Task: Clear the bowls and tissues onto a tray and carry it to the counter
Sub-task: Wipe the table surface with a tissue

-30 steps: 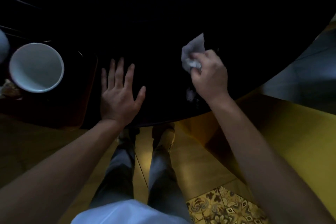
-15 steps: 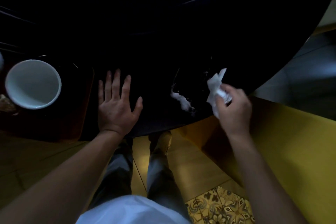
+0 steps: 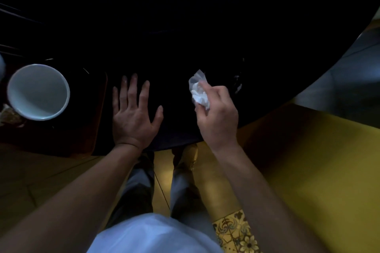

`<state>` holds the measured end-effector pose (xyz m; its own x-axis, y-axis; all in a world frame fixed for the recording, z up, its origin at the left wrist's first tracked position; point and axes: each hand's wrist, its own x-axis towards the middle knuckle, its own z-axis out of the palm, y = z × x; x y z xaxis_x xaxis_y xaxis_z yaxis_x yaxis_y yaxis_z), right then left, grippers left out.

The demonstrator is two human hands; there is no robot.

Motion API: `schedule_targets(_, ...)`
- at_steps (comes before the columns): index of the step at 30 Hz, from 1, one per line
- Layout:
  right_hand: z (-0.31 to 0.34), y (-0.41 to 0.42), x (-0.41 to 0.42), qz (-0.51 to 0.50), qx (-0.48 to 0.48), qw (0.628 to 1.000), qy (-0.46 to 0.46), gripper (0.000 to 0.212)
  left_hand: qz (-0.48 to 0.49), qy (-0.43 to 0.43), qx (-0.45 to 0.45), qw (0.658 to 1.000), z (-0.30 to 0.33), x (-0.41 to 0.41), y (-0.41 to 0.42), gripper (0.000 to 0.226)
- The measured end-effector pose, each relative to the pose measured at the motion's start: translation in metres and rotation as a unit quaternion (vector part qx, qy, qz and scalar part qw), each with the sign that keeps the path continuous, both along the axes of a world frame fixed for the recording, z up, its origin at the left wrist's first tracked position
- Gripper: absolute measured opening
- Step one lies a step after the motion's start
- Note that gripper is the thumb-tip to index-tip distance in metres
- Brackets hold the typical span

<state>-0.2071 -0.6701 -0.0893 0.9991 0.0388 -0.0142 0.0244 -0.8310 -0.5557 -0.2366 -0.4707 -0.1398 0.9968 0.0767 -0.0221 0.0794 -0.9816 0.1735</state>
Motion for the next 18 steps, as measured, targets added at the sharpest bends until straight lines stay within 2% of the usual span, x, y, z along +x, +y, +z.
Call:
schedule_targets(3,-0.008,-0.004,-0.020,0.047,-0.041,0.998,0.030,0.045,0.002,0.000,-0.003,1.000,0.000,-0.001,0.000,0.073)
schedule_targets(8,-0.007,-0.013,-0.060,0.030,-0.038,0.997,0.054,0.043,0.003,0.000,-0.006,1.000,-0.001,0.000,0.001,0.073)
schedule_targets(15,-0.020,-0.011,0.034,-0.013,-0.073,0.997,-0.010,0.041,0.003,0.013,0.004,1.000,0.000,0.000,0.000,0.074)
schedule_targets(18,-0.022,-0.011,0.067,-0.017,-0.081,0.997,-0.011,0.041,0.003,0.013,0.007,1.000,0.001,0.000,0.000,0.074)
